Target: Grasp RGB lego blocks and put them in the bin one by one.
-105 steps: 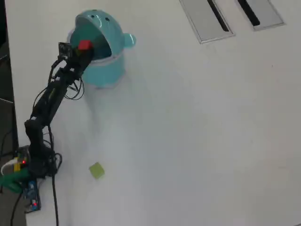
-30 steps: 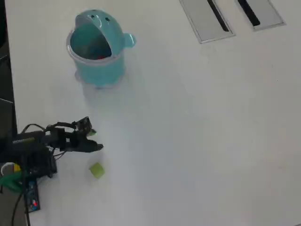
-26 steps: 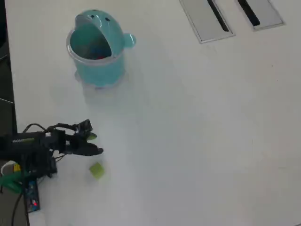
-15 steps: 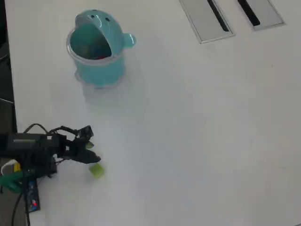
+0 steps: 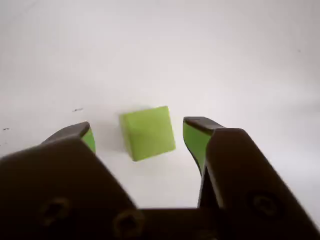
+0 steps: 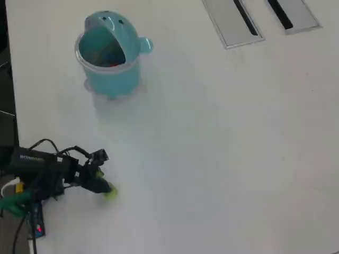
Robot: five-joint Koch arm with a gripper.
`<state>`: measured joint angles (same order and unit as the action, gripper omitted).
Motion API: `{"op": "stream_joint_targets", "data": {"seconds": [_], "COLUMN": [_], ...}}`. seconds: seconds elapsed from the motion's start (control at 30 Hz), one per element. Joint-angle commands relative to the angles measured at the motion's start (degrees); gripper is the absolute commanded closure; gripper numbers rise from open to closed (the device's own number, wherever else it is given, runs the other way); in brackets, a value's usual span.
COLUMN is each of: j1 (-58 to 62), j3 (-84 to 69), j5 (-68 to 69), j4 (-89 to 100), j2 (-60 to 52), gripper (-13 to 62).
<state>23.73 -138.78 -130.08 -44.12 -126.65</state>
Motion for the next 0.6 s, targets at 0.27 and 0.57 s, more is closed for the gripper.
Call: {"op": "stream_joint_targets", "data": {"seconds": [0.27, 0.57], "j1": [2.46, 3.78], "j3": [3.34, 3.25], "j5": [-2.46, -2.55], "j4": [4.83, 9.23], "j2": [7.47, 13.97], "gripper": [16.2, 16.1]}}
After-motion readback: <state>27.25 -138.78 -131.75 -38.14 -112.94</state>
